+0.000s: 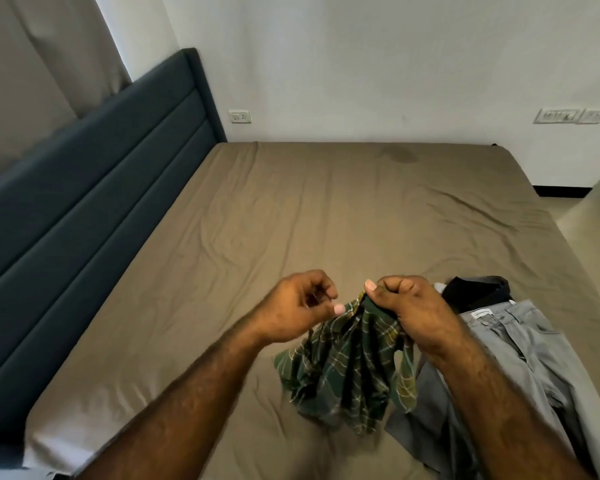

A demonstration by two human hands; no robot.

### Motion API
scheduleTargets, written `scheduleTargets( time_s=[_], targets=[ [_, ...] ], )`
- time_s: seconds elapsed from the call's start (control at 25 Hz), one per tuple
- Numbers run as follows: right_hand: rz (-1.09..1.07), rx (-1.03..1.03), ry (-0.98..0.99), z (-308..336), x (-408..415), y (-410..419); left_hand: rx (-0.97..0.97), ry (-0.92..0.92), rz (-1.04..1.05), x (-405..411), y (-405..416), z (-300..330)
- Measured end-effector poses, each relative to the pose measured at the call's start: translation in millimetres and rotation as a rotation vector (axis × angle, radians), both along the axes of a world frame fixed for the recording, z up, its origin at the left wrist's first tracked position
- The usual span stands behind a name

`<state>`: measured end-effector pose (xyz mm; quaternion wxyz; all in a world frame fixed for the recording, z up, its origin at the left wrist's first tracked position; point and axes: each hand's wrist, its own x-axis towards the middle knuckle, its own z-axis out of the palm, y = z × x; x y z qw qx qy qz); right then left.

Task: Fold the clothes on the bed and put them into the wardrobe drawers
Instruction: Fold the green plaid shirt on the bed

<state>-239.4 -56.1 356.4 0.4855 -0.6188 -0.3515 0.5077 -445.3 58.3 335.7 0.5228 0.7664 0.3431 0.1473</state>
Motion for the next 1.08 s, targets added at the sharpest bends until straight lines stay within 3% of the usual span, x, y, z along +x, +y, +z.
scheduleTargets(
  time_s=[0.08, 0.24, 0.32, 0.4, 0.48, 0.56, 0.64, 0.72, 0.8, 0.88, 0.92, 1.08],
  targets=[
    [0.029, 0.029, -0.016, 4, -8, 6, 0.147, 0.087, -0.036, 10, -25, -13],
    [0.044, 0.105, -0.021, 16, -7, 9, 0.630, 0.253, 0.270, 36, -53, -31],
    [0.005, 0.150, 0.012, 21, -4, 6, 0.575, 0.329, 0.317, 42, -46, -36],
    [-0.044, 0.182, 0.091, 25, 3, 3, 0.308, 0.287, 0.240, 41, -30, -47],
    [-0.070, 0.201, 0.150, 32, 13, 1, -0.118, -0.024, 0.163, 36, -20, -55],
    [-0.106, 0.195, 0.183, 35, 22, -1, -0.330, -0.257, 0.159, 29, -16, -52],
    [-0.178, 0.185, 0.193, 34, 34, -1, -0.316, -0.346, 0.163, 19, -13, -40],
    [-0.232, 0.175, 0.195, 33, 43, -2, -0.172, -0.397, 0.145, 7, -13, -21],
    [-0.238, 0.167, 0.223, 30, 46, -3, -0.216, -0.399, 0.029, 2, -19, -5],
    [-0.213, 0.167, 0.246, 29, 42, -2, -0.320, -0.269, -0.115, 8, -34, 0],
    [-0.193, 0.170, 0.254, 29, 37, -1, -0.275, -0.176, -0.175, 12, -42, -6],
    [-0.191, 0.182, 0.194, 34, 33, 1, 0.152, 0.102, -0.140, 13, -52, -12]
  ],
)
